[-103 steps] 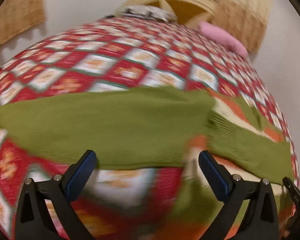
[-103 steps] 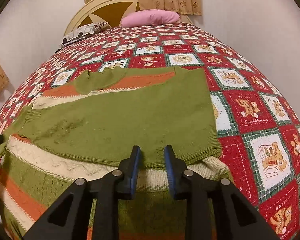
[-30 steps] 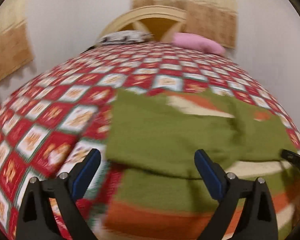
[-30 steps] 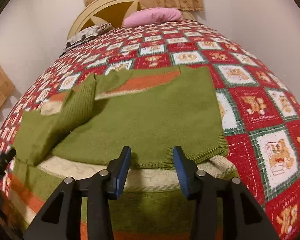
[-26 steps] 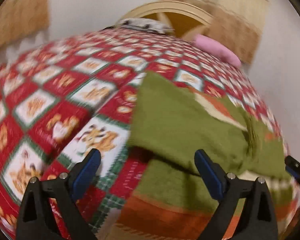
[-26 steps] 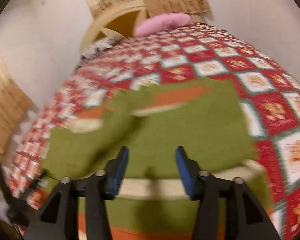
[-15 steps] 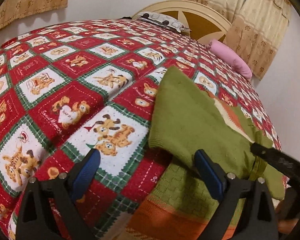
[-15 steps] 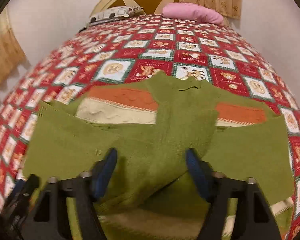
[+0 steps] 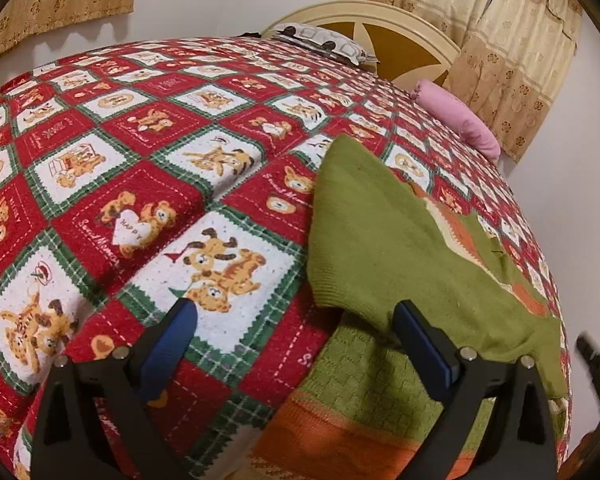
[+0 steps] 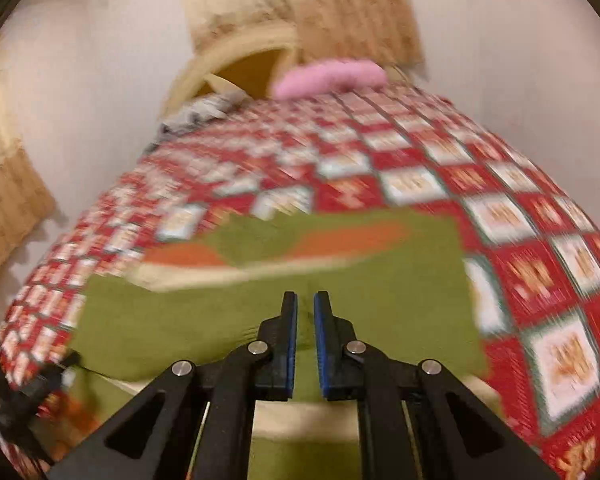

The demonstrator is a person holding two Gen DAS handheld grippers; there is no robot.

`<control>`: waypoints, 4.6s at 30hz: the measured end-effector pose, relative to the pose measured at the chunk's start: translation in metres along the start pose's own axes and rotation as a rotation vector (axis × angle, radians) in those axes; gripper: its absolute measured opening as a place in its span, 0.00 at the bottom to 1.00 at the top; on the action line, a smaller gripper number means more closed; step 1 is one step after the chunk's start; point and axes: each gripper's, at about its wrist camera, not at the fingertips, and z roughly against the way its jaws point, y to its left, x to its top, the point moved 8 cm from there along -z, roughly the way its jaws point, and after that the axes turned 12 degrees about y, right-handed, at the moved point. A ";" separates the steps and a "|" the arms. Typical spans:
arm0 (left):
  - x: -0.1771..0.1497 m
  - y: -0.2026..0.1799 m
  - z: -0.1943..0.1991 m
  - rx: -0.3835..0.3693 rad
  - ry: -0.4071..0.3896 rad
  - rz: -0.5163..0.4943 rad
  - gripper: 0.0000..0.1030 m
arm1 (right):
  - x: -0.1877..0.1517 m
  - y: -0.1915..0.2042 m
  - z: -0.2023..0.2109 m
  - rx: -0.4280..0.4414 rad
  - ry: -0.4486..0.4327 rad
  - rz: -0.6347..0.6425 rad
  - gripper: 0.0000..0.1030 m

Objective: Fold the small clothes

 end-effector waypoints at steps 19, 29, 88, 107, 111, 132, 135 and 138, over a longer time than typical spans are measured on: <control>0.001 0.002 0.000 -0.013 -0.002 0.007 1.00 | 0.002 0.070 -0.072 0.010 0.206 0.148 0.06; 0.001 0.003 0.001 -0.024 -0.004 0.012 1.00 | 0.045 0.035 0.020 -0.118 -0.068 0.202 0.05; 0.007 0.016 0.007 -0.062 0.004 0.012 1.00 | 0.040 0.284 -0.088 0.169 0.164 0.708 0.41; 0.015 0.022 0.001 -0.076 -0.020 0.071 1.00 | 0.075 0.293 -0.179 0.458 0.216 0.284 0.06; 0.016 0.021 0.000 -0.057 -0.020 0.062 1.00 | 0.064 0.304 -0.190 0.408 0.258 0.332 0.06; 0.014 0.019 -0.005 -0.030 0.000 0.047 1.00 | -0.032 -0.055 -0.014 -0.115 0.280 0.046 0.06; 0.013 0.016 -0.007 -0.016 0.020 0.018 1.00 | -0.041 -0.079 0.024 -0.092 0.223 -0.074 0.06; 0.010 0.015 -0.004 -0.044 0.051 -0.032 1.00 | -0.051 -0.073 0.073 -0.011 0.090 -0.065 0.07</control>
